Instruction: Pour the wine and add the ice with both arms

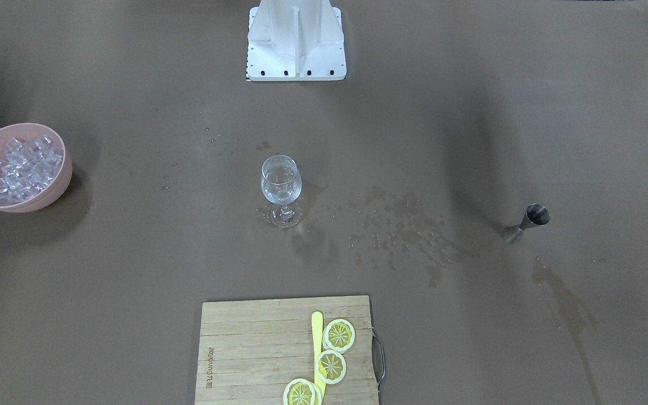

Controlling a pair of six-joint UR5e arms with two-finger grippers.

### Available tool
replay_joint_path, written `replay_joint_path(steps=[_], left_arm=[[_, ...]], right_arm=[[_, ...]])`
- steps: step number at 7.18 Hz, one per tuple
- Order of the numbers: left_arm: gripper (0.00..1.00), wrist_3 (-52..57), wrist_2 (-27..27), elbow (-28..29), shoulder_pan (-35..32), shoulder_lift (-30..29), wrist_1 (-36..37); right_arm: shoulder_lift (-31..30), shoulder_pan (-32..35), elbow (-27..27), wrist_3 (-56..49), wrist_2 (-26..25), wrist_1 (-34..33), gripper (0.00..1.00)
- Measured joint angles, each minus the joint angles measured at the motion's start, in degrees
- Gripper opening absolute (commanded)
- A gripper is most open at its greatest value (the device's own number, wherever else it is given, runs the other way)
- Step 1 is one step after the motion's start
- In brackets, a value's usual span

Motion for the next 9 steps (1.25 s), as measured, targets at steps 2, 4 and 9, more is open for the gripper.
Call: replay_joint_path(steps=[2,4,9], left_arm=[[0.99,0.0,0.0,0.03,0.0,-0.16,-0.05],[0.99,-0.04,-0.02,-0.18,0.0,-0.21,-0.08],[0.99,-0.11,-0.77,-0.05,2.55,-0.11,-0.13]], right_arm=[[-0.03,0.0,0.0,-0.02,-0.06,0.54,1.0],[-0.1,0.0,-0.03,-0.02,-0.07,0.77,1.0],[-0.28,0.0,-0.04,-0.02,-0.07,0.8,1.0]])
